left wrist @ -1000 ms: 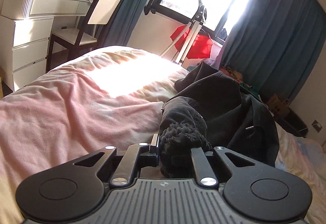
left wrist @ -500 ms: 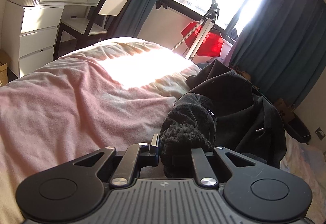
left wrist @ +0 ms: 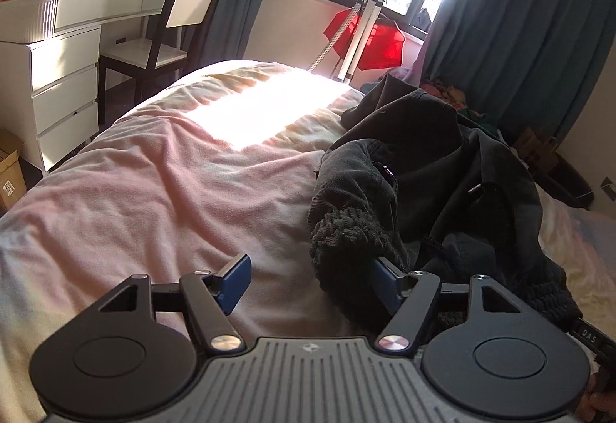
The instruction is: Fold clothes
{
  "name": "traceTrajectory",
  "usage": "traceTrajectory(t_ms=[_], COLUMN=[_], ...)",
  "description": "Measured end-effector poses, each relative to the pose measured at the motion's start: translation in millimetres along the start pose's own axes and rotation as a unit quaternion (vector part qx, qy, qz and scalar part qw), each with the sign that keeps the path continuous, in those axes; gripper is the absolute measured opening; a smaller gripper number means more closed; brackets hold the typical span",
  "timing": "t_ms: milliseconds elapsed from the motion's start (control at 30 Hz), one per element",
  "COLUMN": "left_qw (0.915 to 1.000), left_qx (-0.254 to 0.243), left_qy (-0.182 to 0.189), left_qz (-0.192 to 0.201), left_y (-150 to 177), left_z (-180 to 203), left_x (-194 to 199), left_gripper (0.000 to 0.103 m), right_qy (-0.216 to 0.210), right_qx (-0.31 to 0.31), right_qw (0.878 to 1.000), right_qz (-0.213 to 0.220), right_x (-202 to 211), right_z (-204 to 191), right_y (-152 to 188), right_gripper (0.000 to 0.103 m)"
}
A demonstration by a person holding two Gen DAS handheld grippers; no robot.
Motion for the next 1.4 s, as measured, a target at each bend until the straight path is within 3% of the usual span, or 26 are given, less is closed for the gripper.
traceTrajectory(t_ms=[167,400,500,600,700,733,767,900,1033,1100,1133,1167,1200,1300,1400], left_qw=[0.9990,0.9969,0.9947,0.9954,0.9961,0.9962,0.9962,0.9967,0.9958,0.9947,0.9940,0.9931,0.9925,0.9928,0.9937], left_qx=[0.028,0.066,0.082,0.061,0.048,0.048,0.046,0.032,0.049,0.067,0.076,0.084,0.092,0.097,0.091], left_qy=[0.031,0.038,0.061,0.072,0.074,0.073,0.073,0.070,0.072,0.074,0.075,0.077,0.075,0.066,0.062], left_qz=[0.018,0.020,0.015,0.019,0.001,-0.004,-0.009,-0.025,-0.026,-0.026,-0.027,-0.029,-0.029,-0.024,-0.020], left_y=[-1.5,-11.1,-13.6,-13.6,-7.3,-5.4,-2.9,6.3,7.6,6.4,5.7,5.1,4.4,0.7,-6.4], left_z=[2.6,-0.7,1.7,8.3,11.7,11.7,11.6,13.3,10.1,6.4,4.3,2.6,0.9,-2.7,-0.9], left_x=[24.3,-3.4,-15.0,-20.9,-31.7,-35.3,-39.3,-53.6,-62.3,-66.0,-68.0,-70.2,-72.2,-77.1,-78.6], left_gripper=[0.085,0.087,0.087,0.086,0.086,0.085,0.085,0.078,0.068,0.062,0.057,0.056,0.054,0.044,0.024], right_qy=[-0.011,-0.047,-0.075,-0.105,-0.127,-0.129,-0.131,-0.155,-0.124,-0.122,-0.130,-0.139,-0.147,-0.156,-0.174], right_qx=[-0.024,-0.072,-0.083,-0.149,-0.220,-0.243,-0.266,-0.328,-0.317,-0.318,-0.324,-0.331,-0.332,-0.286,-0.311], right_qw=[0.999,0.988,0.986,0.978,0.964,0.958,0.952,0.927,0.934,0.934,0.931,0.927,0.926,0.939,0.927], right_qz=[-0.047,-0.127,-0.124,-0.100,-0.078,-0.078,-0.078,-0.097,-0.107,-0.110,-0.108,-0.107,-0.106,-0.109,-0.118], right_x=[-0.8,18.0,42.6,55.4,60.2,53.7,47.3,12.4,-15.2,-24.2,-26.1,-27.9,-28.4,-26.1,-24.8], right_z=[7.1,10.0,8.4,19.3,32.1,35.9,39.6,40.3,44.8,45.5,44.4,43.4,40.9,30.4,31.1], right_y=[15.6,36.8,30.0,22.0,16.4,17.6,18.7,25.7,34.3,39.1,40.1,41.2,41.1,35.8,38.6], right_gripper=[0.014,0.015,0.015,0.019,0.049,0.067,0.071,0.071,0.070,0.063,0.054,0.038,0.035,0.027,0.022])
Point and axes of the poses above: each gripper's, at about its wrist camera, not at the fingertips, and x roughly against the way its jaws point, z to its right, y to its underside, the point moved 9 cm from there along -x, roughly the way its jaws point, and after that the axes turned 8 degrees about x, right-handed, at the moved point
